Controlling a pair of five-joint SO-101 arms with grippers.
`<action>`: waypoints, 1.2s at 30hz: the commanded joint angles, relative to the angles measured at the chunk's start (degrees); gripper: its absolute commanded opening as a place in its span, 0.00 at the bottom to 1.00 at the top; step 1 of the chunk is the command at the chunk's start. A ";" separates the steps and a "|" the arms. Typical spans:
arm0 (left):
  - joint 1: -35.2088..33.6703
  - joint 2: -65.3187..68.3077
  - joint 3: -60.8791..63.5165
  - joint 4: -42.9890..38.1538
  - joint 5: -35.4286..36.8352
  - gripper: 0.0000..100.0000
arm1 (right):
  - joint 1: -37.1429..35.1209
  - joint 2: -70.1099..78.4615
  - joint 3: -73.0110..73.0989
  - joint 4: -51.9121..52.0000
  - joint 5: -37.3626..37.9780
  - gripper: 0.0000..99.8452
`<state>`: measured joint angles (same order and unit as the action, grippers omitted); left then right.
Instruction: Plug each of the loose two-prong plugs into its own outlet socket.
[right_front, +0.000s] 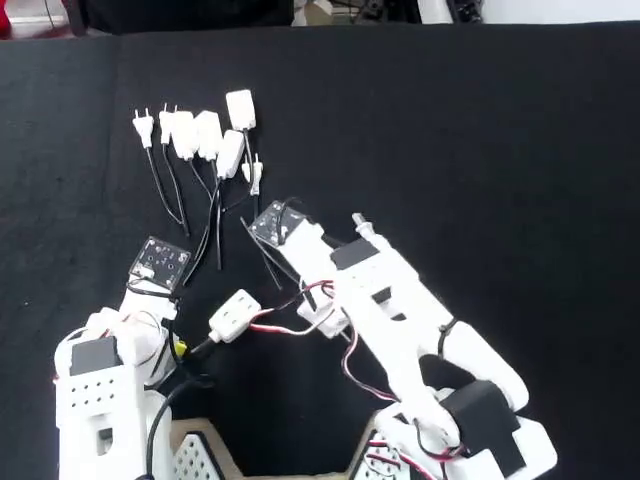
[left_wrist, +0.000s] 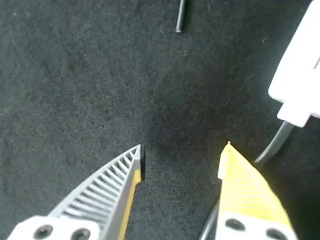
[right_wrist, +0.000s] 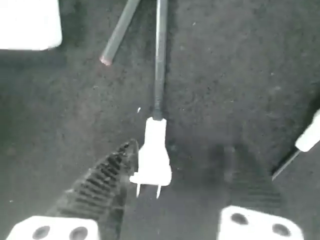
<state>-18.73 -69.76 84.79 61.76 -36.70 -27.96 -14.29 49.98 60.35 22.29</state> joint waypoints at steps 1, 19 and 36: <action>0.57 -0.44 -0.40 -0.09 -0.44 0.25 | -0.70 -1.01 -8.92 10.90 0.26 0.35; 0.66 -0.44 -0.40 0.26 -0.53 0.25 | 3.16 -0.92 2.42 -0.53 0.62 0.09; 0.66 -0.44 -0.40 0.00 -0.53 0.25 | -0.35 -0.48 6.02 -5.89 -0.79 0.09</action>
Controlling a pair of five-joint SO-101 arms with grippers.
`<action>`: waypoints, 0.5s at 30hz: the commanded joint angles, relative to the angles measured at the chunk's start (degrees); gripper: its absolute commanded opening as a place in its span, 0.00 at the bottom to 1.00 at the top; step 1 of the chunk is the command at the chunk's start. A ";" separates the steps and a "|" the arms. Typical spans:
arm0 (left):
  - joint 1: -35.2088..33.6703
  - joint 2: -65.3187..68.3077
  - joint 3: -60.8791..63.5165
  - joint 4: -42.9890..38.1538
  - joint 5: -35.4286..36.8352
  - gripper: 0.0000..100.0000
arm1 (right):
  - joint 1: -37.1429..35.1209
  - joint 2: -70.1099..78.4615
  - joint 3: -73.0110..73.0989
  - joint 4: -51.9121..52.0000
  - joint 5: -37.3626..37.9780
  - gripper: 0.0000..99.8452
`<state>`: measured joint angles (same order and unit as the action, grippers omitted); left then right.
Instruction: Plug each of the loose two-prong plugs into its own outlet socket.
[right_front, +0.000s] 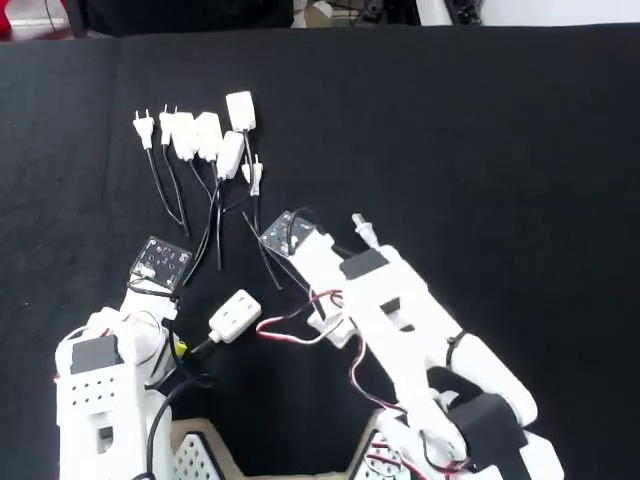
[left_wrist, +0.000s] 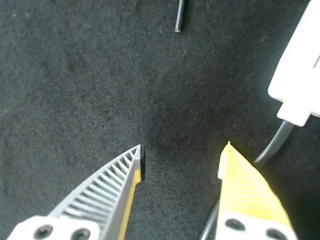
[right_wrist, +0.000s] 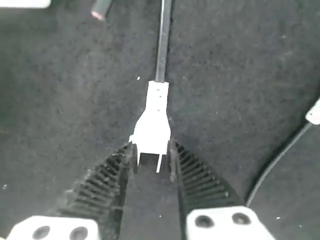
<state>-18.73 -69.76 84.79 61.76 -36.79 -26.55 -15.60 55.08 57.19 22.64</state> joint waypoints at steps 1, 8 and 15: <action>0.66 -0.44 -0.40 0.00 -0.44 0.25 | -1.85 0.84 1.36 -3.16 -1.23 0.09; 0.66 -0.44 -0.40 0.18 -0.44 0.25 | -5.63 1.54 1.71 -3.08 -1.41 0.09; 0.66 -0.44 -0.40 0.18 -0.35 0.25 | -5.71 8.40 -3.21 -0.79 -3.96 0.15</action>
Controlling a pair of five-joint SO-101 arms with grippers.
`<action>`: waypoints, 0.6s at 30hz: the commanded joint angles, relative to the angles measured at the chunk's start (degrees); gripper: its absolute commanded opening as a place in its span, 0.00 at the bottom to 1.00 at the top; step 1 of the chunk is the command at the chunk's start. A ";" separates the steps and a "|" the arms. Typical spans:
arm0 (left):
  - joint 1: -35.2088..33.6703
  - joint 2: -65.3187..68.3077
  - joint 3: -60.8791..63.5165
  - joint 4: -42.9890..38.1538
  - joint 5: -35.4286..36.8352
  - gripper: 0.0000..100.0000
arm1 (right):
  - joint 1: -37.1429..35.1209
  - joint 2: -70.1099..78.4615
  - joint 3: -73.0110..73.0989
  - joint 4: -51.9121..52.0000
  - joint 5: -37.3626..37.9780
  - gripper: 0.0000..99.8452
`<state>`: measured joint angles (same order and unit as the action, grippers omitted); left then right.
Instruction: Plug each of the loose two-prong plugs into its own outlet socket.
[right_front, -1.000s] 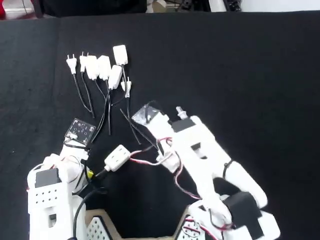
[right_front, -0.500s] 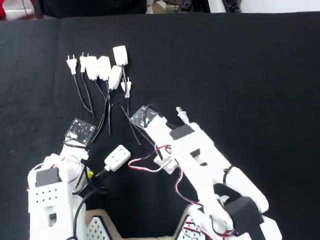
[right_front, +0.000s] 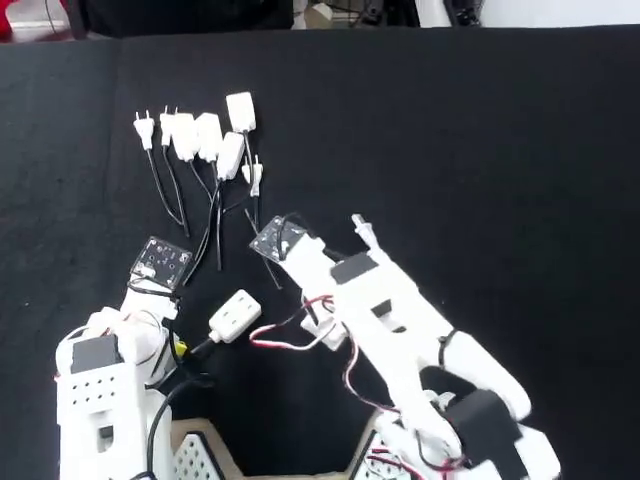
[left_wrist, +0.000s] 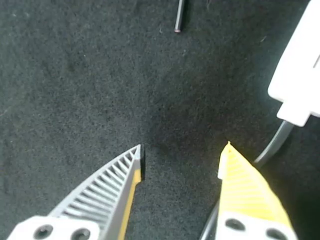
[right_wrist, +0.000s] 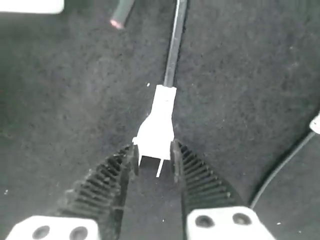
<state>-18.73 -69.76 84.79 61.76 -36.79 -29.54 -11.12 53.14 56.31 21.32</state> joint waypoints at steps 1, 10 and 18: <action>0.66 -0.44 -0.40 0.18 -0.35 0.25 | -2.64 4.44 -1.71 0.18 -3.78 0.18; 0.66 -0.44 -0.40 0.18 -0.35 0.25 | -2.64 4.44 -1.63 0.18 -4.75 0.21; 0.66 -0.44 -0.40 0.00 -0.35 0.25 | -1.93 4.26 -1.63 0.18 -4.84 0.04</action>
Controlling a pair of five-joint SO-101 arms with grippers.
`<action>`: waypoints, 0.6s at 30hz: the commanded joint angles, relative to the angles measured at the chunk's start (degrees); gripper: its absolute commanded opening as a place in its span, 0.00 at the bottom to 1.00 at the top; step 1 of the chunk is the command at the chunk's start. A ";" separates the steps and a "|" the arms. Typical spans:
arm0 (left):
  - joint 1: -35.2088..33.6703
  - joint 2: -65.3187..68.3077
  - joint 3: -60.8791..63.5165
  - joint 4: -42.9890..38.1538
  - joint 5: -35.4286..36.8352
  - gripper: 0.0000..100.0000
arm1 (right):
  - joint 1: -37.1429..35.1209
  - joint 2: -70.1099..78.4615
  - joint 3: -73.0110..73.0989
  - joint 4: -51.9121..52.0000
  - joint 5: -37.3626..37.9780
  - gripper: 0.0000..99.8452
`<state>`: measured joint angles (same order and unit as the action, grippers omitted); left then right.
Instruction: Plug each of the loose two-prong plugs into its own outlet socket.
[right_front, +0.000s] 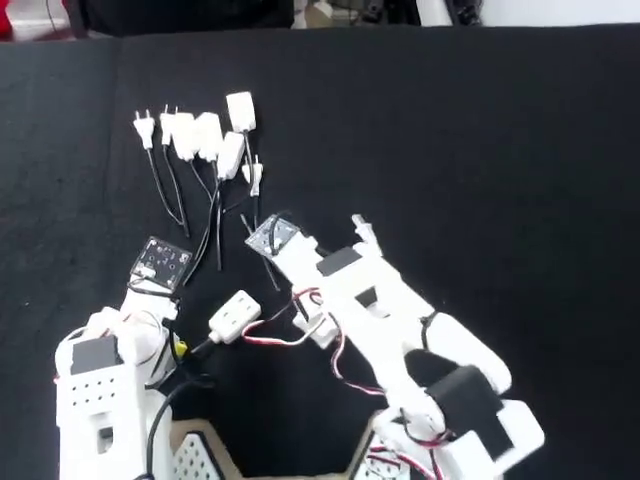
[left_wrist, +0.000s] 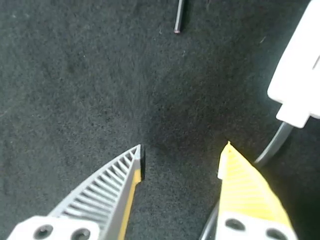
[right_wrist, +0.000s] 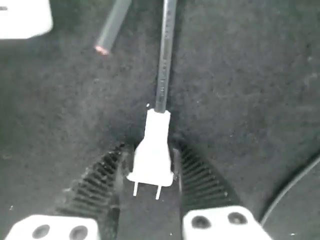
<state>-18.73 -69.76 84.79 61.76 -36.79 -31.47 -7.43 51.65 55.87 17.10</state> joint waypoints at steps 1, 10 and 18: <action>0.66 -0.44 -0.40 0.00 -0.35 0.25 | 0.79 -0.04 -0.13 0.62 -0.62 0.04; 0.66 -0.44 -0.40 -0.09 -0.35 0.25 | 6.07 -19.56 6.11 0.26 -0.53 0.05; 0.66 -0.44 -0.40 0.00 -0.35 0.25 | 5.71 -22.55 12.26 -2.64 -0.35 0.32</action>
<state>-18.73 -69.76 84.79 61.76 -36.79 -26.02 -29.23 63.69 55.16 16.92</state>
